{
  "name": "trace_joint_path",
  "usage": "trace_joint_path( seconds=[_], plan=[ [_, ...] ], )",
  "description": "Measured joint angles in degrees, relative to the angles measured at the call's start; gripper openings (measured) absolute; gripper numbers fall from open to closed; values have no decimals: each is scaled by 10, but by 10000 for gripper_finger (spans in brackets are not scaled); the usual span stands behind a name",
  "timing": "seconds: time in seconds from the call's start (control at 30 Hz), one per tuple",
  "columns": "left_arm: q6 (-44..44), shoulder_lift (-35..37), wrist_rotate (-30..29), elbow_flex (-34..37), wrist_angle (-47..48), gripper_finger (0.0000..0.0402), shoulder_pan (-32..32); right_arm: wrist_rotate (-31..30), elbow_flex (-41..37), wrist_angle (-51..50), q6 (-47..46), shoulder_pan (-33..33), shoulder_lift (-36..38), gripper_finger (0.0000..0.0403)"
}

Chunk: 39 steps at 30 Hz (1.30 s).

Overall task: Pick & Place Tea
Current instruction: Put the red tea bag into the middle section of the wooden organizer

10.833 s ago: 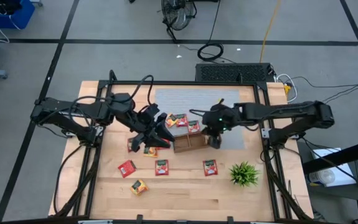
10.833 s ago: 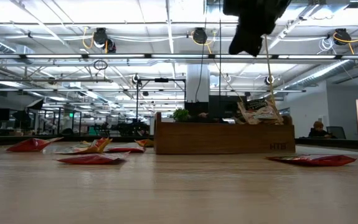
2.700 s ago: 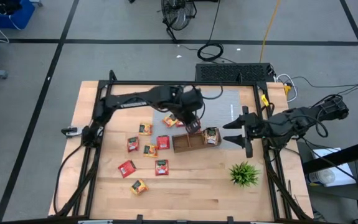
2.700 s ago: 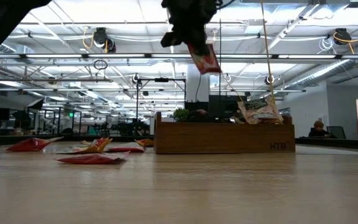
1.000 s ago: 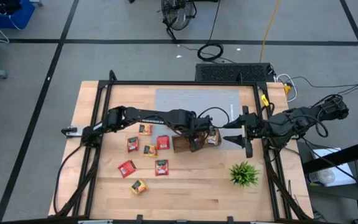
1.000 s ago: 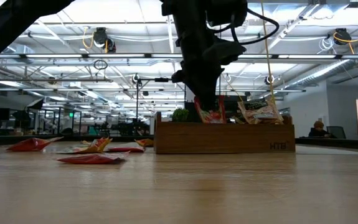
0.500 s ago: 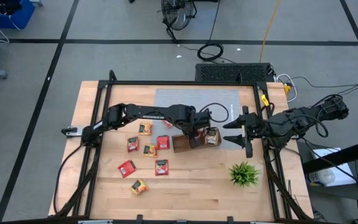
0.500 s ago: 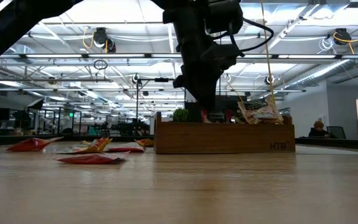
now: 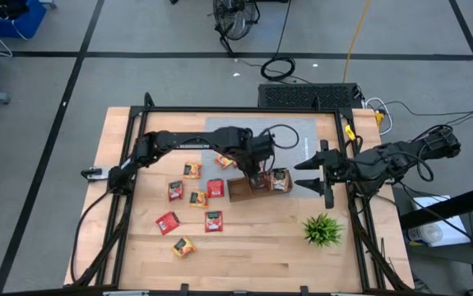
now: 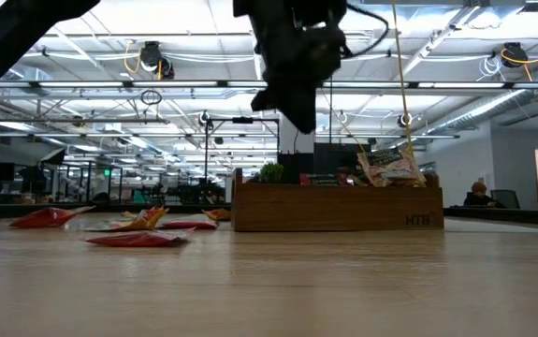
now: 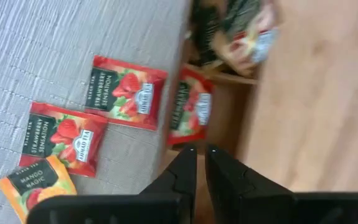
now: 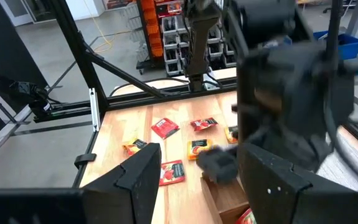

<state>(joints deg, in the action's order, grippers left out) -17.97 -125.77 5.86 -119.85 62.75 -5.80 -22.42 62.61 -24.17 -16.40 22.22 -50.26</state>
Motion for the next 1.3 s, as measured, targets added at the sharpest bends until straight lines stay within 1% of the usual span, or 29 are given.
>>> trace_joint_path(
  seconds=[0.3, 0.43, 0.53, 0.63, 0.77, 0.87, 1.0, 1.3],
  plan=[
    [24, 69, 12, -1, -4, 37, -11, 0, 0, 4, 43, 0, 0, 196],
    [58, 93, -19, 0, 5, 46, -23, 0, 0, 8, 74, -2, 0, 196],
    [70, 104, -22, 0, 8, 78, -38, -1, 0, 16, 81, -13, -5, 196],
    [80, 108, -16, 0, 12, 128, -51, -1, 0, 19, 82, -26, -14, 196],
    [110, 116, -14, 0, 45, 196, -62, 0, 0, 19, 92, -39, -22, 196],
    [129, 115, -28, 0, 76, 229, -73, -1, 0, 25, 86, -44, -27, 196],
    [161, 112, -45, 8, 78, 244, -91, -1, 0, 37, 82, -51, -32, 196],
    [229, 72, -65, 11, 70, 246, -144, -1, 0, 47, 81, -57, -33, 196]
  ],
)
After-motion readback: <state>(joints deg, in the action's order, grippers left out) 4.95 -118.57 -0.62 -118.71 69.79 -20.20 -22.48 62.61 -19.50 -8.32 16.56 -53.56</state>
